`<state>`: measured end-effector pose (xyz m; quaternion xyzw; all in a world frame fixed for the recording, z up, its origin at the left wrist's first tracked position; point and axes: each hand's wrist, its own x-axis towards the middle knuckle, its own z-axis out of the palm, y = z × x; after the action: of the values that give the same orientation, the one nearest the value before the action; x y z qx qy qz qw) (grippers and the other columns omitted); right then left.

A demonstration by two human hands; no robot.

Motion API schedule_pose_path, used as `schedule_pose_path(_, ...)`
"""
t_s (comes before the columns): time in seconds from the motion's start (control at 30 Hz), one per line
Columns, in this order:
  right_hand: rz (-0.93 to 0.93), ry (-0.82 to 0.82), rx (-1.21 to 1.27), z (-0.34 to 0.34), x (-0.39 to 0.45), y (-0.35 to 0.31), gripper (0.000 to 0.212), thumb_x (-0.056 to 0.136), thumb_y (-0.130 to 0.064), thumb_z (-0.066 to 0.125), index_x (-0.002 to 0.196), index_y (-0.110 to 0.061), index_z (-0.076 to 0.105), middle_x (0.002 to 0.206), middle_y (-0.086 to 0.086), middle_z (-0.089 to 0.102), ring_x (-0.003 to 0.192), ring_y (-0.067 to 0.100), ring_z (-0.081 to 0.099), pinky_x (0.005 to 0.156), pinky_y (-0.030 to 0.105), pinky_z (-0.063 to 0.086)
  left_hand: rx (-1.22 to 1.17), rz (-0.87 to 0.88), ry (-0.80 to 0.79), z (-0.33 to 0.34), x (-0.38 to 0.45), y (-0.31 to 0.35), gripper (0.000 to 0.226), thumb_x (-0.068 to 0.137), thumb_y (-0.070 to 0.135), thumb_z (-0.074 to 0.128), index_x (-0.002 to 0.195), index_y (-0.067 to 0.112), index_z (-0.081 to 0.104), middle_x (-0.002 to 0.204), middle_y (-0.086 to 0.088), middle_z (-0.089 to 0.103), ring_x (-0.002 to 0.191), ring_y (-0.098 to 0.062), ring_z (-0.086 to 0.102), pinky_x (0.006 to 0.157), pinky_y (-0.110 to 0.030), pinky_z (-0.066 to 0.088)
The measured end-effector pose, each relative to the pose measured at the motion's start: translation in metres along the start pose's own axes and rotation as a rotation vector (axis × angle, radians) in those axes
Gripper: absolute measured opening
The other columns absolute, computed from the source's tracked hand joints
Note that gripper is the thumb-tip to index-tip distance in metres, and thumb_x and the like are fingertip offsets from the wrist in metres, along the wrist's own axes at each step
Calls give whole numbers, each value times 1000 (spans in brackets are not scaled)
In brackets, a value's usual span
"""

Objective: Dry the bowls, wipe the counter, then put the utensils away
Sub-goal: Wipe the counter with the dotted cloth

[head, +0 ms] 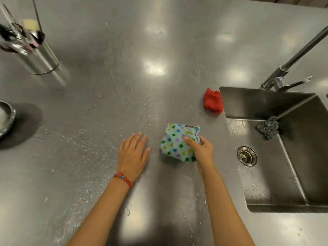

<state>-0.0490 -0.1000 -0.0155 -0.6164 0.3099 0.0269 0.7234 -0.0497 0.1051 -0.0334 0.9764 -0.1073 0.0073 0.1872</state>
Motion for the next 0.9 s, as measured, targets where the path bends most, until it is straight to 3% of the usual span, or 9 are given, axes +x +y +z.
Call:
schedule_pose_path(0.2, 35, -133, -17, 94, -46, 38, 15, 71, -8, 76, 81, -15, 66, 70, -7, 73, 62, 9, 70, 47, 20, 52, 9, -50, 19, -33, -36, -91, 50, 83, 32, 35, 109, -2, 63, 115, -23, 63, 107, -42, 58, 89, -56, 44)
schedule_pose_path(0.37, -3, -26, -113, 138, -68, 73, 17, 72, -9, 75, 80, -17, 61, 81, -1, 68, 58, 1, 67, 46, 16, 50, 7, -27, 14, -43, -51, -137, 36, 79, 20, 58, 106, -2, 64, 113, -26, 62, 105, -44, 58, 86, -59, 46)
schedule_pose_path(0.43, -58, 54, -284, 142, -73, 82, 21, 75, -14, 74, 88, -16, 57, 93, 5, 65, 76, 11, 68, 60, 23, 54, -14, -17, 16, -39, -54, -149, 36, 80, 16, 63, 112, -2, 61, 121, -27, 58, 112, -44, 53, 93, -57, 42)
schedule_pose_path(0.5, -173, 141, -543, 140, -76, 90, 38, 78, -21, 70, 111, -13, 52, 111, 7, 59, 103, 23, 60, 84, 35, 52, -23, -36, -36, -33, -56, -158, 40, 89, 20, 56, 125, 2, 52, 135, -22, 47, 128, -38, 40, 105, -50, 31)
schedule_pose_path(0.6, -484, 219, -1027, 140, -76, 99, 60, 86, -32, 60, 137, -15, 36, 142, 12, 40, 130, 31, 36, 108, 45, 28, 9, -63, -98, -23, -58, -170, 46, 95, 31, 40, 137, 12, 36, 149, -11, 29, 139, -26, 21, 113, -42, 15)
schedule_pose_path(0.67, -615, 77, -1211, 148, -70, 104, 54, 91, -42, 49, 139, -23, 35, 151, 9, 28, 140, 33, 20, 113, 48, 16, 20, -71, -122, -20, -59, -173, 47, 96, 33, 36, 139, 14, 31, 151, -9, 25, 140, -24, 17, 113, -41, 13)
schedule_pose_path(0.73, -635, -35, -1383, 157, -64, 112, 51, 91, -53, 34, 137, -31, 38, 152, 4, 28, 141, 34, 14, 114, 49, 10, 24, -75, -146, -18, -59, -176, 48, 96, 33, 37, 140, 14, 30, 151, -9, 24, 140, -24, 15, 113, -40, 11)
schedule_pose_path(0.83, -639, -5, -1473, 161, -41, 111, 51, 90, -53, 28, 131, -29, 48, 144, 6, 43, 138, 39, 24, 113, 52, 15, 41, -78, -159, -14, -59, -178, 48, 95, 32, 39, 139, 15, 31, 151, -9, 23, 141, -25, 15, 114, -43, 10)
schedule_pose_path(0.9, -614, 39, -1455, 162, -17, 100, 49, 91, -50, 32, 133, -29, 47, 143, 6, 43, 139, 38, 21, 114, 51, 12, 28, -79, -148, -12, -57, -175, 47, 94, 30, 42, 138, 13, 35, 150, -11, 27, 140, -27, 18, 113, -46, 12)
